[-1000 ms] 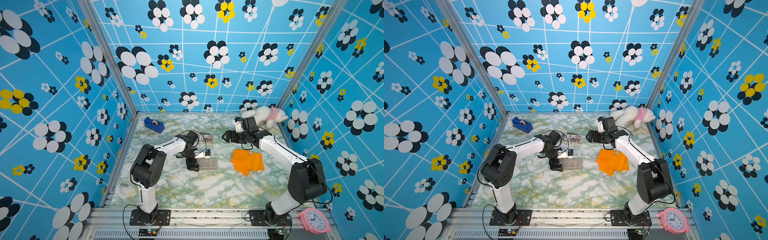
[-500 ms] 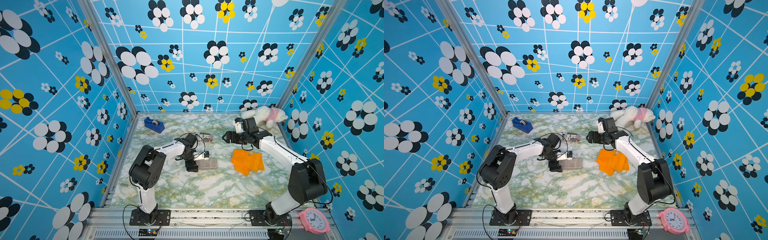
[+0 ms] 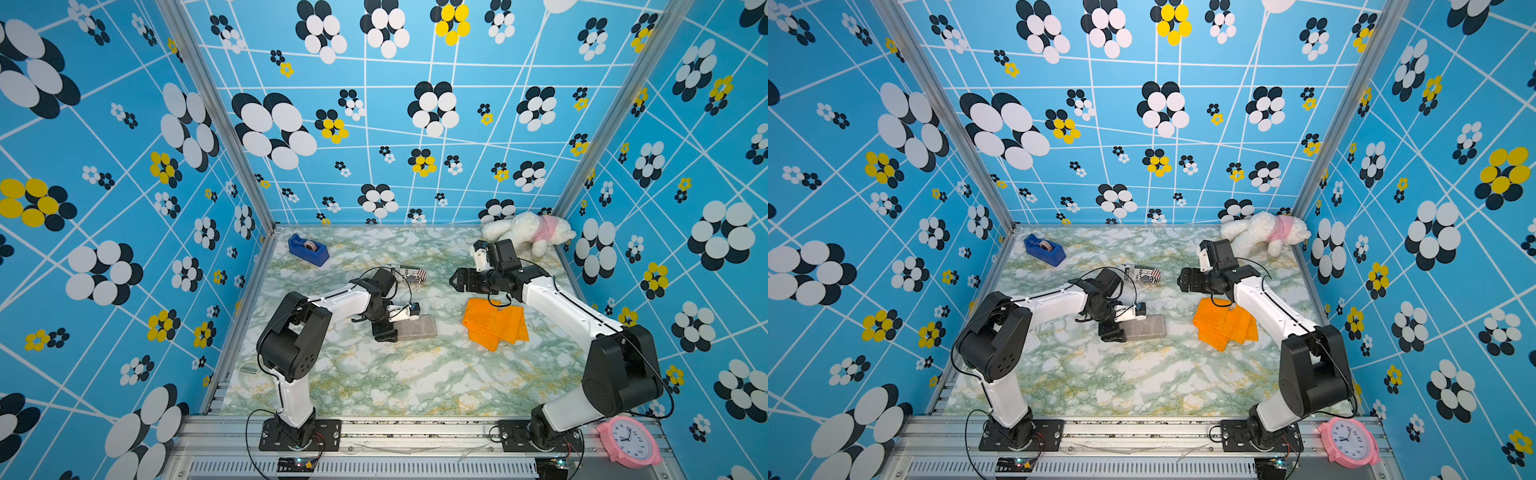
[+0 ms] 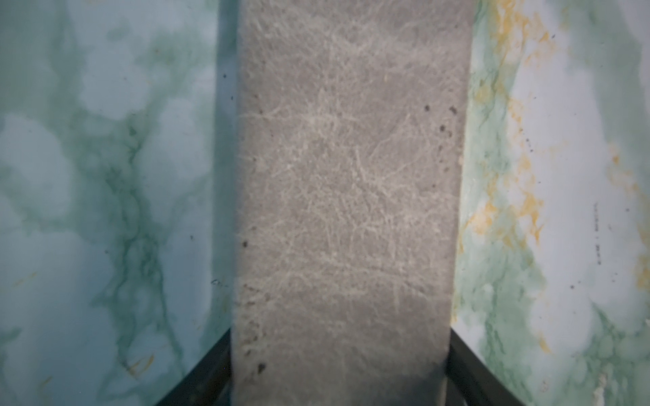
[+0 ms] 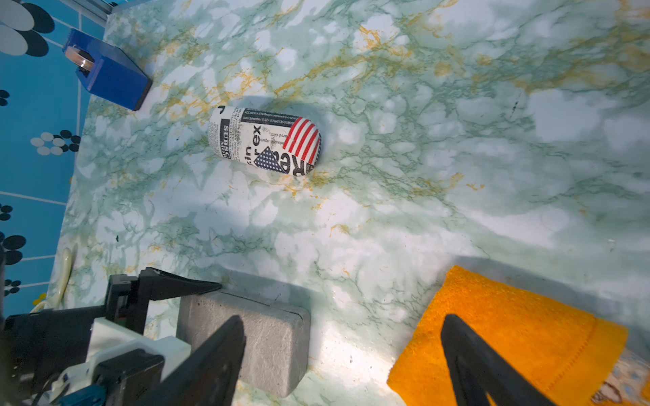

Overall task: Wipe the eyeglass case
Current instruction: Pick up the eyeglass case from the center of the board.

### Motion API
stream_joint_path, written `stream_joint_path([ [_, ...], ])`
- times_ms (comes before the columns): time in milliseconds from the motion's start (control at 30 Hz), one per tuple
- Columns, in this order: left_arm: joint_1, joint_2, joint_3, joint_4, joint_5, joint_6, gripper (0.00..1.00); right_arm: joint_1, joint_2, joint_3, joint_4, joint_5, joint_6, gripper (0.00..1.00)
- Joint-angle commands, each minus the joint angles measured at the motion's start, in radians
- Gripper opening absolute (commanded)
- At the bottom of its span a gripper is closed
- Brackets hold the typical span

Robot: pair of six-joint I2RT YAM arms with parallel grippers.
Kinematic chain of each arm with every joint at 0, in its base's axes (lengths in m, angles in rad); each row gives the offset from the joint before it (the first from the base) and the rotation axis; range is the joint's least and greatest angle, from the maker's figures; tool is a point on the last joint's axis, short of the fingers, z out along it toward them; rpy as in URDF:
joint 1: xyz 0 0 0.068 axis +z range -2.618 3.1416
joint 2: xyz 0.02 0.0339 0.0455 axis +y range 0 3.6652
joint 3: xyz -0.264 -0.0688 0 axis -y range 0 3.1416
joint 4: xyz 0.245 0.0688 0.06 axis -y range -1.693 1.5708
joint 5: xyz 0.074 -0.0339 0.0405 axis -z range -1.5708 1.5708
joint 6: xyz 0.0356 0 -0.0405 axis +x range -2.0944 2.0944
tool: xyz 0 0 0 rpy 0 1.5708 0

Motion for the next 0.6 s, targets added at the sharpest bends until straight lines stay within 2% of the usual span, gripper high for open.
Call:
stream_joint_path([
  [0,-0.009,-0.049,-0.019,0.026,0.015,-0.035,0.67,0.001,-0.028,-0.009,-0.100,0.084,-0.037,0.90],
  [167,-0.027,-0.068,-0.027,0.035,0.007,-0.043,0.66,0.001,-0.026,-0.016,-0.159,0.133,-0.049,0.90],
  [333,-0.061,-0.091,-0.025,0.028,-0.012,-0.067,0.66,0.001,-0.012,-0.041,-0.213,0.258,-0.010,0.90],
  [567,-0.115,-0.087,-0.009,0.036,-0.064,-0.154,0.63,0.001,0.029,-0.071,-0.242,0.375,0.034,0.90],
])
